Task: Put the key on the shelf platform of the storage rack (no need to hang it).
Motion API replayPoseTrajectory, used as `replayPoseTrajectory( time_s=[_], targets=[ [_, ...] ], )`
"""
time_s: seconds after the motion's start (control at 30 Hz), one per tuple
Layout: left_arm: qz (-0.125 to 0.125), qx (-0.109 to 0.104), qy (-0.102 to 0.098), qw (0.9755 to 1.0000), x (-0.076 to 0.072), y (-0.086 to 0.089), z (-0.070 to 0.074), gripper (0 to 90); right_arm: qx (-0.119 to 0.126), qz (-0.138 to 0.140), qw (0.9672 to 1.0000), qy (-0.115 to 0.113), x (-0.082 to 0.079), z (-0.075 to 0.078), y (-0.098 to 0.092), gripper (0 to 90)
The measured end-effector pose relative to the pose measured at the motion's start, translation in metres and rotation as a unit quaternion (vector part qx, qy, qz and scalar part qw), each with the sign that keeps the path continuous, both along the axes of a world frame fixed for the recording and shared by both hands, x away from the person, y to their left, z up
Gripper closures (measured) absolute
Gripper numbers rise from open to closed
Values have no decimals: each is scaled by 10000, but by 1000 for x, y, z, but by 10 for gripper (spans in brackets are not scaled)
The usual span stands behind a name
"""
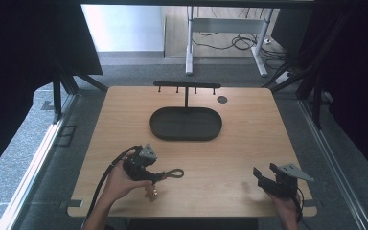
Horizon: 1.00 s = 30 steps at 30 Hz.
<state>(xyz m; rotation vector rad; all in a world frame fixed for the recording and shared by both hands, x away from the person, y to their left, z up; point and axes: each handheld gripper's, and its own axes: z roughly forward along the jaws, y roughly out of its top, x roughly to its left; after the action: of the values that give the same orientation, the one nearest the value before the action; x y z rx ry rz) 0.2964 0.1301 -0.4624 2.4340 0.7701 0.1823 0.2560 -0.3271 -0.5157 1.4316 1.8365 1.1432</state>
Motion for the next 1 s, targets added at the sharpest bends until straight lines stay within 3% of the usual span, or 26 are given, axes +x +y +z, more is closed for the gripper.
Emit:
replayPoseTrajectory(
  time_s=[0.47,0.67,0.83,1.0],
  targets=[
    [-97,195,305,9993,16,-5,-11,371,-43,-5,9999,105,1,-3,2,286],
    [-109,349,388,9986,22,-10,-15,371,-66,18,9999,133,2,-4,3,286],
    [-224,622,491,9966,29,-16,-28,371,-79,36,9998,152,2,-5,4,286],
    [-191,726,563,9956,31,-19,-37,372,-88,47,9998,182,2,-5,5,286]
  ],
)
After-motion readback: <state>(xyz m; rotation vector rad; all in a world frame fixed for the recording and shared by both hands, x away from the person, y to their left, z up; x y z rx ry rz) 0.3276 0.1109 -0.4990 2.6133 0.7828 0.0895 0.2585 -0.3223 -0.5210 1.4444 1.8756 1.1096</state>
